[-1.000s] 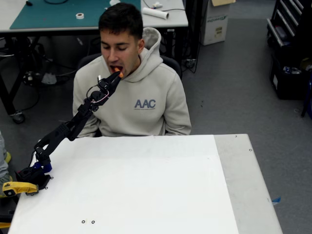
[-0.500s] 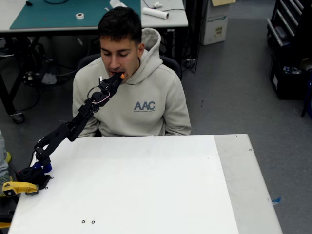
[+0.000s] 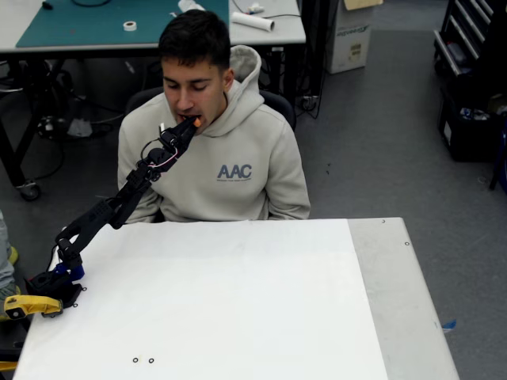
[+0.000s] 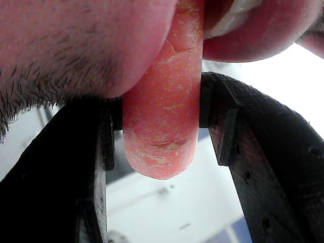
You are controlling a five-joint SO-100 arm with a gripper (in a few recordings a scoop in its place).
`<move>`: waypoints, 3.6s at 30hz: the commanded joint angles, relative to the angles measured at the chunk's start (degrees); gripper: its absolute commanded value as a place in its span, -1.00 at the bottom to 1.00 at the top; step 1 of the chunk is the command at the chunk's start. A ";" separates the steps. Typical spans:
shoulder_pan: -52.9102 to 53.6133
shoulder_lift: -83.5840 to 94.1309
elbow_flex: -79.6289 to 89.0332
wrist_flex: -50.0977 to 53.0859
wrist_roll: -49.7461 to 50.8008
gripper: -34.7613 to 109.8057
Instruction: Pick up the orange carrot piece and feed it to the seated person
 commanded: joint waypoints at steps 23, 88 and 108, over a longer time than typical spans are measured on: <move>8.09 2.64 -4.13 -0.70 -0.88 -0.35; 1.49 85.08 124.37 -1.41 56.60 -0.55; -3.08 153.63 189.14 -0.53 78.49 -0.55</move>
